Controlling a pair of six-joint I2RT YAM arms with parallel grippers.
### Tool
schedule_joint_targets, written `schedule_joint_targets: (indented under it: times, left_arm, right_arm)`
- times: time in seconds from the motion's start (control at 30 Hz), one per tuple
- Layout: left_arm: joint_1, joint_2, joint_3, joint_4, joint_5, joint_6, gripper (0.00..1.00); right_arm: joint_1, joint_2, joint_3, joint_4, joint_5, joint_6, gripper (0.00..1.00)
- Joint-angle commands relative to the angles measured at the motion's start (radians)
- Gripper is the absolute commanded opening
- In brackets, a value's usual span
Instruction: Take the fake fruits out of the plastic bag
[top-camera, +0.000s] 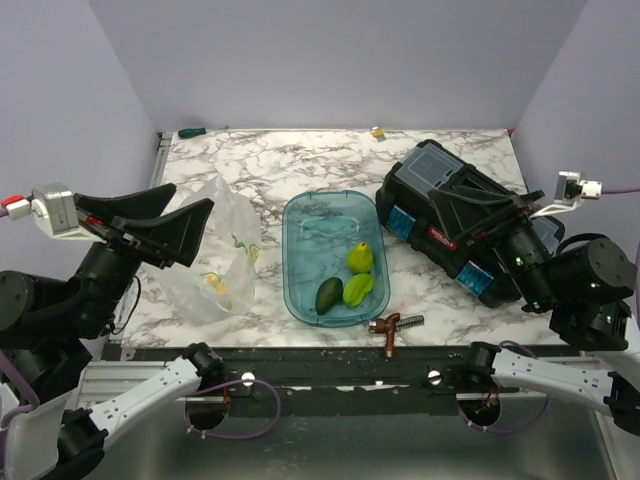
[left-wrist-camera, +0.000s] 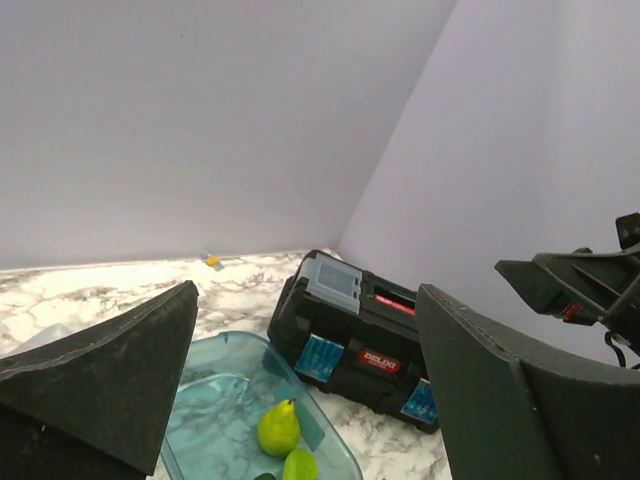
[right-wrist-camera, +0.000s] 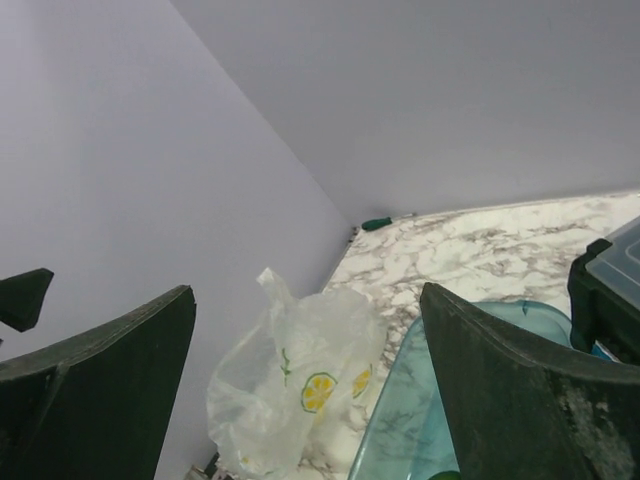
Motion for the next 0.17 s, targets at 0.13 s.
schedule_joint_targets:
  times: [0.13]
  left_arm:
    - [-0.005, -0.03, 0.016, 0.001, -0.058, 0.033, 0.89]
  right_arm:
    - [-0.002, 0.01, 0.034, -0.016, 0.007, -0.016, 1.0]
